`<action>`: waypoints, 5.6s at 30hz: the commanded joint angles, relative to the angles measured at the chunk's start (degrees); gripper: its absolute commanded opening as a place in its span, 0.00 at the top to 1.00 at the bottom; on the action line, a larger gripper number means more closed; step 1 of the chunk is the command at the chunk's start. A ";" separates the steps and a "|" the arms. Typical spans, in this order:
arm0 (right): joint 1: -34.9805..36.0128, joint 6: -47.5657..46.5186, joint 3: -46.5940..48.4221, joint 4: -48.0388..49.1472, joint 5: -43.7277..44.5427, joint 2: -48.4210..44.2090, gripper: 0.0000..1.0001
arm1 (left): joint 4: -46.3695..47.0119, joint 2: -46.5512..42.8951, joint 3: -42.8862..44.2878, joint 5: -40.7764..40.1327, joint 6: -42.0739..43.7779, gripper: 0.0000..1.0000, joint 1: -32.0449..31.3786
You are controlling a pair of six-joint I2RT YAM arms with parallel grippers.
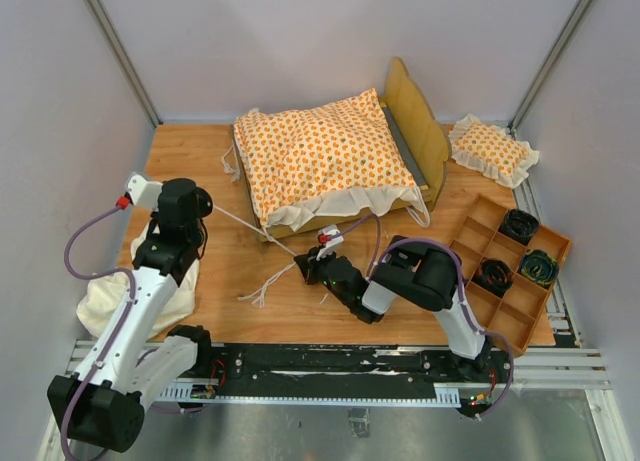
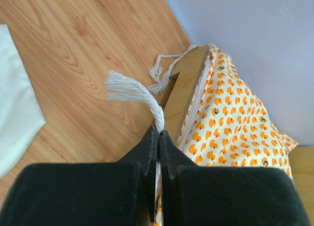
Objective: Set up the pet bed
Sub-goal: Tie the ropes to the bed frame, then adjust the mattress on the bed frame, then adjust the bed frame at the center of the board.
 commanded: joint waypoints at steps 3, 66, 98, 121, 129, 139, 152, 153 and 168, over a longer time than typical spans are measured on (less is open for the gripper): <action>-0.92 -3.95 -2.89 -6.25 -0.64 0.81 1.00 | -0.12 -0.56 4.39 -10.56 -0.72 1.00 1.08; -9.19 -82.07 42.89 -82.70 -33.09 -13.10 0.70 | 26.60 12.83 -18.14 62.11 6.45 0.46 13.18; 0.57 -32.74 26.86 -43.24 -41.84 -11.60 1.00 | 29.18 19.26 -14.88 58.06 7.85 0.51 13.10; -0.19 -33.17 16.34 -76.24 -5.30 -50.83 0.57 | 27.19 20.27 -11.74 44.56 15.21 0.44 5.26; -0.19 -28.51 9.38 -81.93 -4.15 -64.48 0.57 | 21.42 26.16 -4.82 40.66 28.74 0.86 4.56; -0.19 -22.30 1.56 -89.38 5.37 -74.92 0.57 | 15.70 32.23 3.63 40.86 48.69 1.00 5.48; -7.45 -22.58 -3.35 -91.13 10.40 -78.41 0.51 | 13.22 29.61 4.26 48.17 66.44 1.00 13.30; -9.07 -22.39 -3.81 -90.65 9.19 -78.01 0.51 | 12.23 30.36 5.03 48.03 67.42 1.00 13.42; -15.07 -28.09 -12.84 -58.42 4.40 -59.19 0.48 | 15.01 19.00 4.66 42.89 50.54 0.33 13.71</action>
